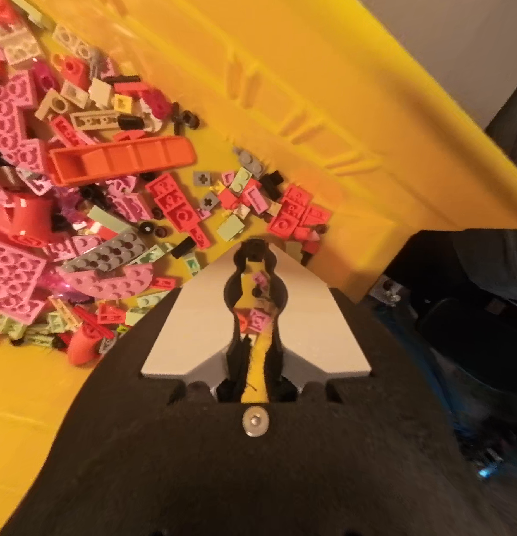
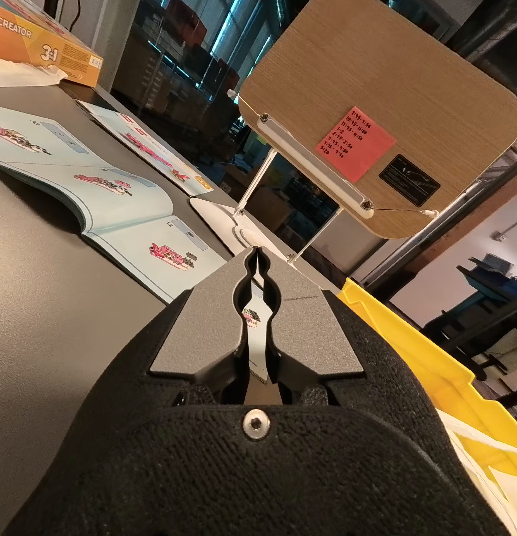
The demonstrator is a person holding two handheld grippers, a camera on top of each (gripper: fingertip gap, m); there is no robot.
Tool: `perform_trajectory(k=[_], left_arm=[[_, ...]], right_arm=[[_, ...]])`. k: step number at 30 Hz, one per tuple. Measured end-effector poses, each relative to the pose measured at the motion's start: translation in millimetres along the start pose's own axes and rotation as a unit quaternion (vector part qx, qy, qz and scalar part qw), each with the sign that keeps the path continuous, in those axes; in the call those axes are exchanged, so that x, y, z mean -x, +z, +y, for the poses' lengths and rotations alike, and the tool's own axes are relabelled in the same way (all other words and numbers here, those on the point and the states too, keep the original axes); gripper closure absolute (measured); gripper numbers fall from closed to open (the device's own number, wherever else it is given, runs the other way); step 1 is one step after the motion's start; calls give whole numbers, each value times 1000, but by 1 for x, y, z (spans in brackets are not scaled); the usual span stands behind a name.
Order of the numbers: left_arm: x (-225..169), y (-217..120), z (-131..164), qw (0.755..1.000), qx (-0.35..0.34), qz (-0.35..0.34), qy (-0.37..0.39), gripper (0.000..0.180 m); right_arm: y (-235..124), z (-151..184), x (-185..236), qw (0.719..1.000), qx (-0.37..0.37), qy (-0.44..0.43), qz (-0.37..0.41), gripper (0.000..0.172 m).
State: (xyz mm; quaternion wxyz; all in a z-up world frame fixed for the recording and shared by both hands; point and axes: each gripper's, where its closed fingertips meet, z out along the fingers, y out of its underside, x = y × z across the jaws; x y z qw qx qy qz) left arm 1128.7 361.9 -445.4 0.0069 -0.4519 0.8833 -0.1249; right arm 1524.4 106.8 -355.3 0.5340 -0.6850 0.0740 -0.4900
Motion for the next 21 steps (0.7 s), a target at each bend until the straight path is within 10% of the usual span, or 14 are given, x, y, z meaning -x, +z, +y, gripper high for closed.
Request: perform_trajectory(k=[4, 8, 12, 21], left_arm=[[31, -29, -17, 989, -53, -135, -14, 170], [43, -124, -89, 915, -282, -279, -72, 170], [24, -162, -139, 876, -403, -238, -120, 170], [-44, 1, -250, 962, -254, -35, -98, 170]], right_arm=[[0, -1, -1, 1000, -2, 2, 1, 172], [-1, -1, -3, 1000, -5, 7, 4, 172], [-5, -4, -2, 1000, -14, 14, -3, 172], [-31, -27, -50, 988, -98, 47, 109, 172]])
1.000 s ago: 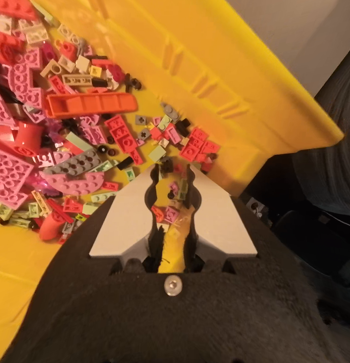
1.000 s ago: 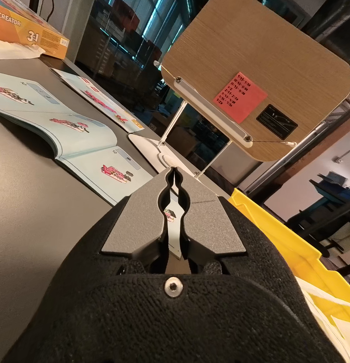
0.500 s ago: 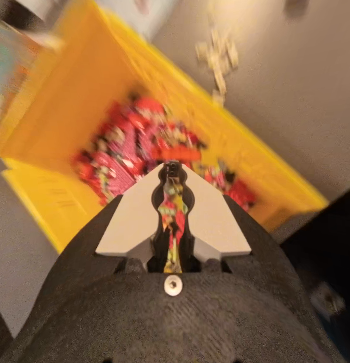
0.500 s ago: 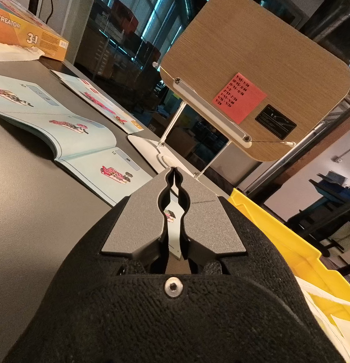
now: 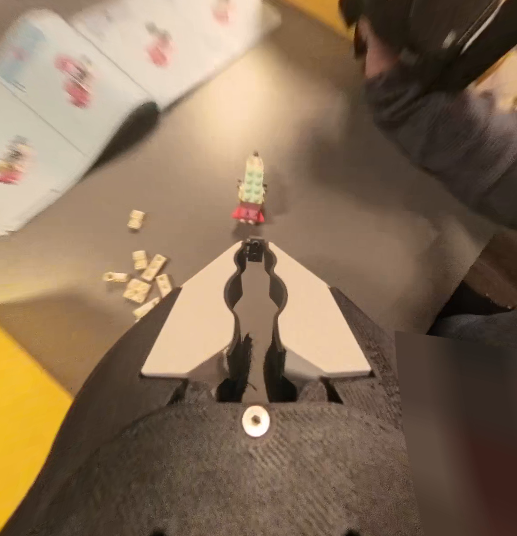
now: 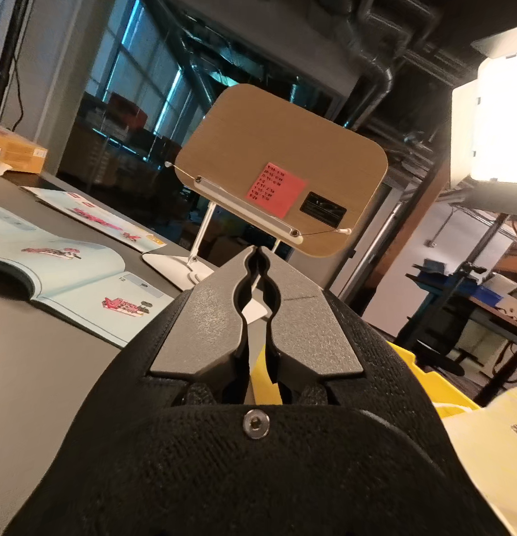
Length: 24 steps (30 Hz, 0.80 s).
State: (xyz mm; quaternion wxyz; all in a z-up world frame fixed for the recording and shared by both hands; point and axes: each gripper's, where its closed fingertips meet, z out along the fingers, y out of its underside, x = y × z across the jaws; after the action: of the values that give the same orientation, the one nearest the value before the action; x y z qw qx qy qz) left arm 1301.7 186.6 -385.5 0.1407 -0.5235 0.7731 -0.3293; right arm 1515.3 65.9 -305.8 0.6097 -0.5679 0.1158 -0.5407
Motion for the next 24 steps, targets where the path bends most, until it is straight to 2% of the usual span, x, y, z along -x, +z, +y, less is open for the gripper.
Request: perform_trajectory(k=[3, 6, 8, 11, 13, 15, 17, 19, 22, 24], left_arm=[[4, 35, 21, 998, 64, 7, -10, 170], [7, 49, 32, 995, 94, 3, -18, 165], [10, 53, 35, 994, 101, -1, -30, 161], [5, 45, 24, 997, 68, 11, -38, 150], [-1, 19, -3, 999, -20, 19, -32, 140], [2, -27, -30, 992, -119, 4, -33, 137], [15, -80, -44, 979, -198, -28, -36, 138], [43, -127, -37, 971, -223, -79, -40, 138], [110, -191, -11, 957, -207, -194, -64, 138], [151, -219, 8, 949, -189, -242, -75, 146]], right_arm=[[2, 3, 2, 1000, 5, 1, -4, 172], [3, 4, 5, 1000, 6, 1, -11, 172], [4, 5, 8, 1000, 8, -2, -17, 172], [3, 4, 10, 1000, 6, -9, -22, 172], [3, 4, 11, 1000, 5, -11, -24, 172], [2, 3, 11, 1000, 2, -11, -23, 172], [1, 2, 10, 1000, 2, -9, -20, 172], [2, 3, 10, 1000, 4, -8, -20, 172], [3, 5, 11, 1000, 8, -12, -20, 172], [4, 6, 13, 1000, 12, -20, -20, 172]])
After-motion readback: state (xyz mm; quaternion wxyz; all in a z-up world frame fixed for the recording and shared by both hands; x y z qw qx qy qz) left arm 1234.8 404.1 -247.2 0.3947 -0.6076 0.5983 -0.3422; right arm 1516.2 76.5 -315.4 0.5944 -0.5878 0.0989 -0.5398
